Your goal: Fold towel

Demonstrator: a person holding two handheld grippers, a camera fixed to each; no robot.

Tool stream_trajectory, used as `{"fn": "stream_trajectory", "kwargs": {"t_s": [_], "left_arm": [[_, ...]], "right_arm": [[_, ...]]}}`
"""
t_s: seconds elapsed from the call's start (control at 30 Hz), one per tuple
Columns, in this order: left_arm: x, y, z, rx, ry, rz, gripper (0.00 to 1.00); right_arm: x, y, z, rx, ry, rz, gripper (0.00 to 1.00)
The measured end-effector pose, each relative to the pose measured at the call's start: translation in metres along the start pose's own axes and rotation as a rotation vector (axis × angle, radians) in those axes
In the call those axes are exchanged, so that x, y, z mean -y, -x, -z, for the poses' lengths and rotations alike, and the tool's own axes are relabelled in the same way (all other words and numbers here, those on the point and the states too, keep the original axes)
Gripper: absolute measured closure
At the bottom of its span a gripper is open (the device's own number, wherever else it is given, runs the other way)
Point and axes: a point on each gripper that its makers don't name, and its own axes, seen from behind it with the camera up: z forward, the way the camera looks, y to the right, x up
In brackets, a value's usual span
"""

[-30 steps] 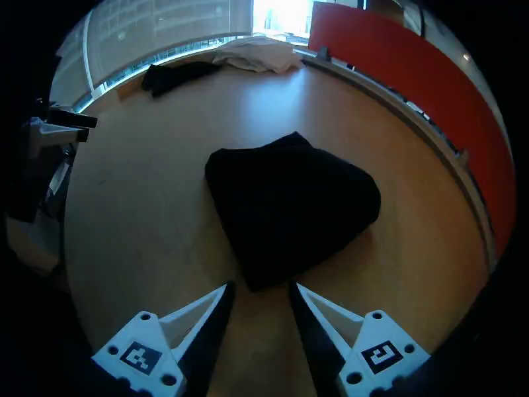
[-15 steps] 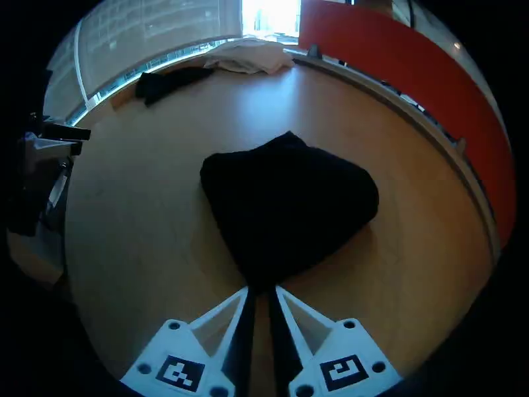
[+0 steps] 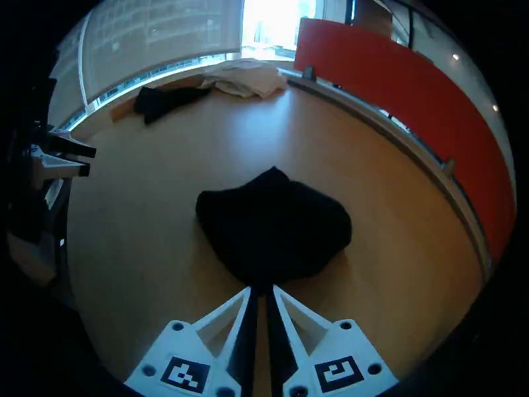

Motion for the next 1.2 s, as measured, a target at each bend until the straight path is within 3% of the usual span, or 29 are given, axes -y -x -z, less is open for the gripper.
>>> {"fn": "stream_trajectory", "kwargs": {"t_s": [0.57,0.8,1.2], "left_arm": [[-0.021,-0.031,0.004,-0.055,0.044,-0.025,0.07],[-0.030,-0.039,0.005,-0.069,0.060,-0.037,0.07],[-0.043,-0.043,0.004,-0.071,0.085,-0.060,0.07]], "right_arm": [[-0.045,-0.097,0.061,-0.169,0.099,0.046,0.92],[-0.062,-0.112,0.085,-0.205,0.128,0.040,0.92],[-0.092,-0.110,0.112,-0.224,0.162,0.010,0.92]]}}
